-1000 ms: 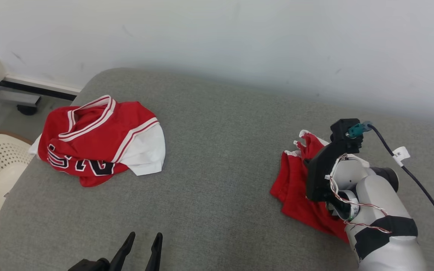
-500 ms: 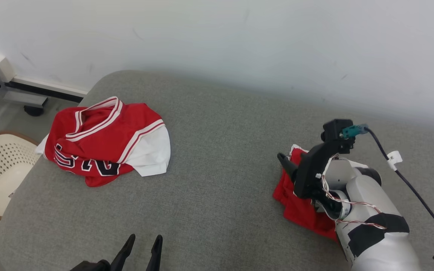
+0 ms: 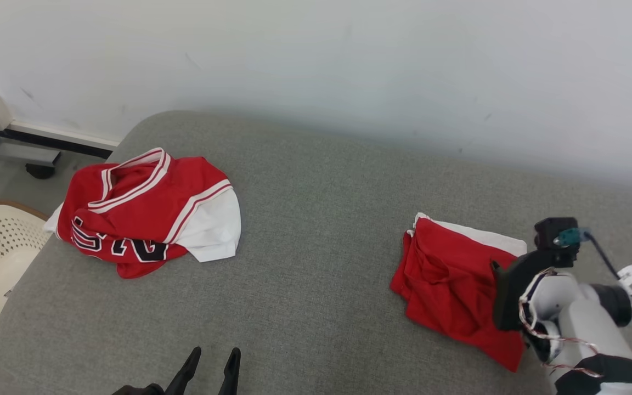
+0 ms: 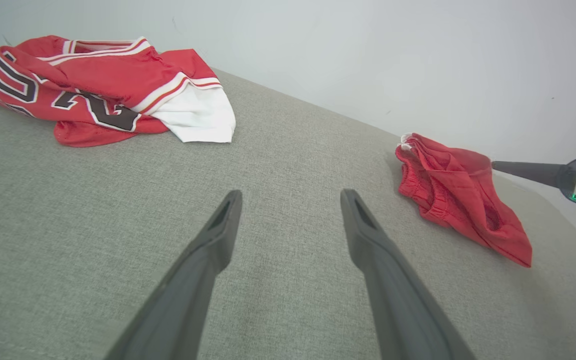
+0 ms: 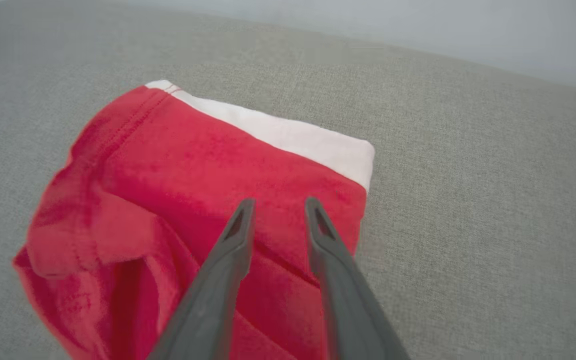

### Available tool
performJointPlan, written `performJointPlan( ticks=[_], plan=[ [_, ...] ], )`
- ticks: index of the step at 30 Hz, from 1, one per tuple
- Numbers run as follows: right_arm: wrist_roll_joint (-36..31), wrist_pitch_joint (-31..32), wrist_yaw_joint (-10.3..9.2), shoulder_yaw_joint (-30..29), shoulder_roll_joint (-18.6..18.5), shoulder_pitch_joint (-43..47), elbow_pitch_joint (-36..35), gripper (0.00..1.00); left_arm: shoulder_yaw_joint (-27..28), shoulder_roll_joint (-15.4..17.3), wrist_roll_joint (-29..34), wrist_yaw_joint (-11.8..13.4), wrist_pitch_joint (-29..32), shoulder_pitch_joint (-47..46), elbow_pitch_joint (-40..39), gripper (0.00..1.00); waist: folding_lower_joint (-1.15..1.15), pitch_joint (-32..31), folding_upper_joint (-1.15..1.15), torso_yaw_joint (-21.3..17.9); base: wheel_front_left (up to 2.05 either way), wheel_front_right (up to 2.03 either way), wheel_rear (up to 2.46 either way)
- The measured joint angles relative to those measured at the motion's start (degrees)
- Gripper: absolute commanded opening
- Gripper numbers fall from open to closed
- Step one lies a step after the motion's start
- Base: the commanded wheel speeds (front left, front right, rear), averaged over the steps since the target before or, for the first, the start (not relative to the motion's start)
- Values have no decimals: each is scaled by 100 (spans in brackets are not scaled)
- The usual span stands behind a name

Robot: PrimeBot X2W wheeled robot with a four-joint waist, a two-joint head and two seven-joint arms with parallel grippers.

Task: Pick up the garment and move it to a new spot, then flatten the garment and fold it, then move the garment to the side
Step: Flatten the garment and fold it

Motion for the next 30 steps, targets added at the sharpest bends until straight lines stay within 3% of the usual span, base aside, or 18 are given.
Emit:
performJointPlan(
  ticks=[6,19,23,26,27,29,30],
  plan=[
    [-63,-12,0,510,352,54,94,0,-1,-38,-1,-48,-26,-109,45,100,0,148,0,16,0,0,0],
    [1383,611,0,2496,573,330,-456,0,-3,-35,-44,-51,-43,-118,151,100,0,33,0,5,0,0,0],
    [1715,636,0,2573,573,376,-906,0,-3,-34,-60,-42,-44,-111,147,100,0,-13,0,-41,0,0,0],
    [1651,490,0,2235,444,378,-1220,0,1,-21,-60,-15,-54,-97,141,100,0,-66,0,-79,0,0,0],
    [1582,375,0,2065,386,391,-1347,16,4,-15,-60,1,-57,-94,137,100,0,-88,0,-91,0,0,0],
    [1436,155,0,1678,300,519,-1615,100,10,-12,-52,4,-71,-87,132,100,0,-137,0,-106,0,0,0],
    [1374,0,0,1408,305,647,-1735,100,22,-5,-31,10,-93,-81,129,100,0,-166,0,-112,0,0,0]
  ],
)
